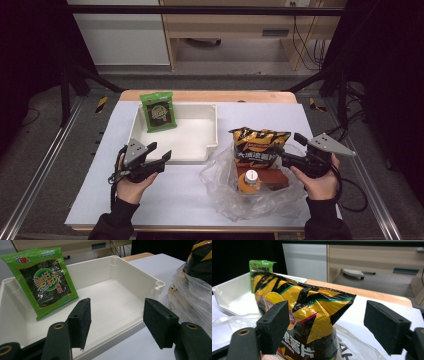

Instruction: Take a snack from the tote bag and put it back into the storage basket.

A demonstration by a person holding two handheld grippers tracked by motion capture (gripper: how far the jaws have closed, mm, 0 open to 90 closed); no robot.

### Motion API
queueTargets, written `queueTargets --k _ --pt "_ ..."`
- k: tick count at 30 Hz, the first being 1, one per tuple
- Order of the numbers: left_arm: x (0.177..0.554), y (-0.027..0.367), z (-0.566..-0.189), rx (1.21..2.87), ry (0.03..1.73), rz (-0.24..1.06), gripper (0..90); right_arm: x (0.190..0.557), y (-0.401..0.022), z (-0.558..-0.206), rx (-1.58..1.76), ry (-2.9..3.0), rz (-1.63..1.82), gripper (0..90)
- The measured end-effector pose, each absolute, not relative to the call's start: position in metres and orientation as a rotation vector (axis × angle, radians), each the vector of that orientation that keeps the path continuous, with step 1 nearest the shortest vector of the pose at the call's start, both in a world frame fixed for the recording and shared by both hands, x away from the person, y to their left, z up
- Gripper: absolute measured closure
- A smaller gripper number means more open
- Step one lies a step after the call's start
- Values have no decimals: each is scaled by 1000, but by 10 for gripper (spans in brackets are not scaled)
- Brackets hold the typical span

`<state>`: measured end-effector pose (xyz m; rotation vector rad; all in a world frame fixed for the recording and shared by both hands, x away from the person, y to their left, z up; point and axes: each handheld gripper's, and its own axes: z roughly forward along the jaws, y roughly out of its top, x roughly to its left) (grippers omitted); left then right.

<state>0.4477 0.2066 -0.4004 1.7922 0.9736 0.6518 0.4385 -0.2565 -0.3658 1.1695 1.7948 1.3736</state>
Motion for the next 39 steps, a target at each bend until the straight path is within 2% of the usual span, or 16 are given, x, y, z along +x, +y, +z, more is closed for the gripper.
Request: queueTargets --k 15,22,25,35,39 --pt "447 197 -404 1824 959 629 356 459 -247 -382 1130 1867 1390 200" --pt "448 195 -406 1833 956 625 356 462 -240 -384 1085 1905 1427 275" --pt "449 194 -407 1831 960 619 356 461 -241 -385 1097 1897 1433 357" --pt "448 195 -405 1823 956 621 361 458 -249 -388 1111 1922 1444 795" --pt "447 194 -405 1824 953 621 361 458 -249 -389 1105 1928 1446 855"
